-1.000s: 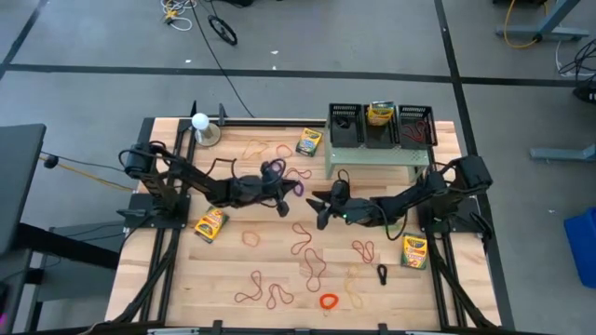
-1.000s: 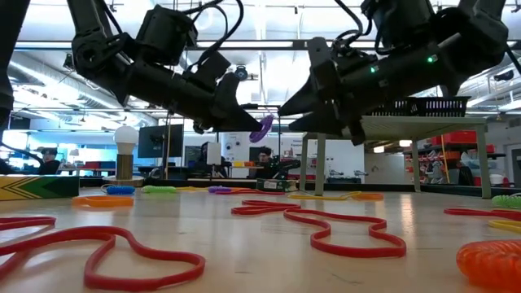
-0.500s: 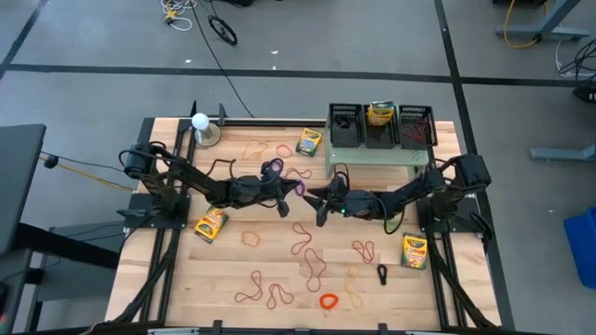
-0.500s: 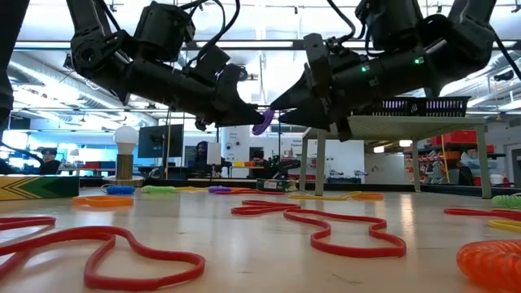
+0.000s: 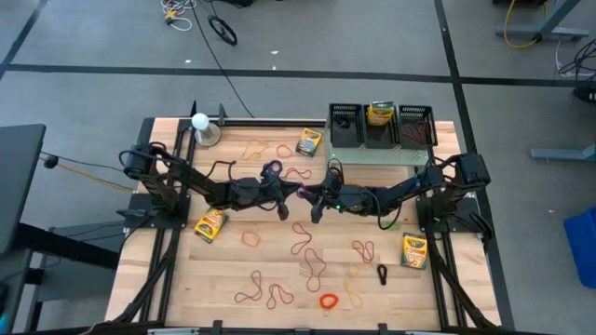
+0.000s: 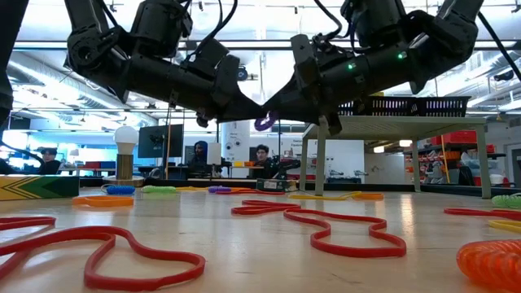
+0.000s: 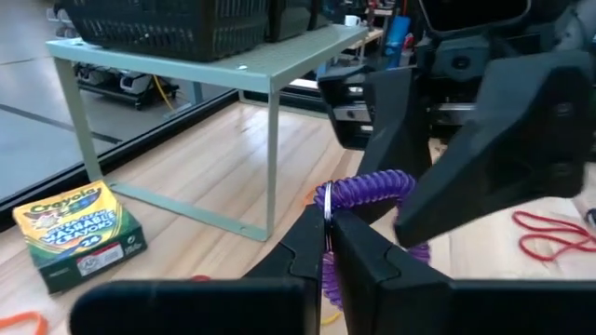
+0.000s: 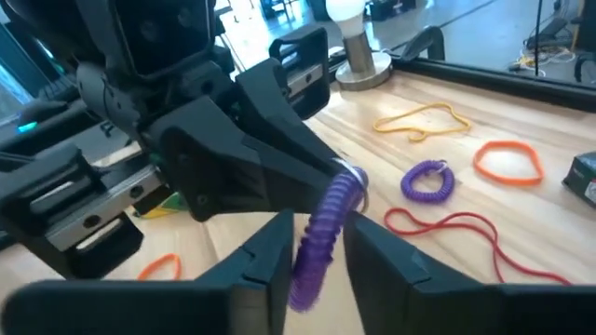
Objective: Pick & Place Office Desk Supplies
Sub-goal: Put the bottom purple spring keychain into the left black basket on the shelf
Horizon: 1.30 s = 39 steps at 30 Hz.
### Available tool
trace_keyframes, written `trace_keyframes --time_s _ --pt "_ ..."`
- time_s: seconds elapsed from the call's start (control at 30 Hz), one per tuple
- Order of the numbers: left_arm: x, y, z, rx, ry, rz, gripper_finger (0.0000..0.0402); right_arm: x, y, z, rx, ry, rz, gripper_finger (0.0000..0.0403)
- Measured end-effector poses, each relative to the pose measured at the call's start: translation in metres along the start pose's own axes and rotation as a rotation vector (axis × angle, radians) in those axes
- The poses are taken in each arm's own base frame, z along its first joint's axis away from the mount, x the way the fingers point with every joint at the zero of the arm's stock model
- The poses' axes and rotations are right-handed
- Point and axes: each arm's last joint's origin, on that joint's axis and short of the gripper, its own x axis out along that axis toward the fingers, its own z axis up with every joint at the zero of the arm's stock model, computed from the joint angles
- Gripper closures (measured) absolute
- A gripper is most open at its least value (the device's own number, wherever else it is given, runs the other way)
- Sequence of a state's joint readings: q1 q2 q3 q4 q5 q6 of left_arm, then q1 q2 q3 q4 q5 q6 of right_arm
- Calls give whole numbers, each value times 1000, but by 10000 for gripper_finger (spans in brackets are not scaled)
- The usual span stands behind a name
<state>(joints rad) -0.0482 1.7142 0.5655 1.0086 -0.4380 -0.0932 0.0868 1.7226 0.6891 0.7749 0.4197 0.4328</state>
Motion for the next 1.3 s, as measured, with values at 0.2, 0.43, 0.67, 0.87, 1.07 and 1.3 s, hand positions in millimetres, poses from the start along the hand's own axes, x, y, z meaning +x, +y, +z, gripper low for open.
trace_keyframes --time_s 0.2,0.43,0.67,0.87,1.07,1.3 --pt "-4 -4 6 -35 -8 -60 339 -3 5 -1 -33 -12 -3 379" --pt "-14 -3 22 -44 32 -135 247 -11 17 0 -100 -40 3 371" --pt "-34 12 13 28 45 -129 213 -36 20 29 -211 -54 -82 378" --pt "-52 27 2 -35 -69 -189 240 -64 3 68 -306 -70 -196 375" --pt "-55 27 8 -96 -139 -298 265 -72 -21 116 -369 -46 -333 375" --pt "-46 23 18 -73 -166 -261 266 -58 -57 163 -380 75 -546 375"
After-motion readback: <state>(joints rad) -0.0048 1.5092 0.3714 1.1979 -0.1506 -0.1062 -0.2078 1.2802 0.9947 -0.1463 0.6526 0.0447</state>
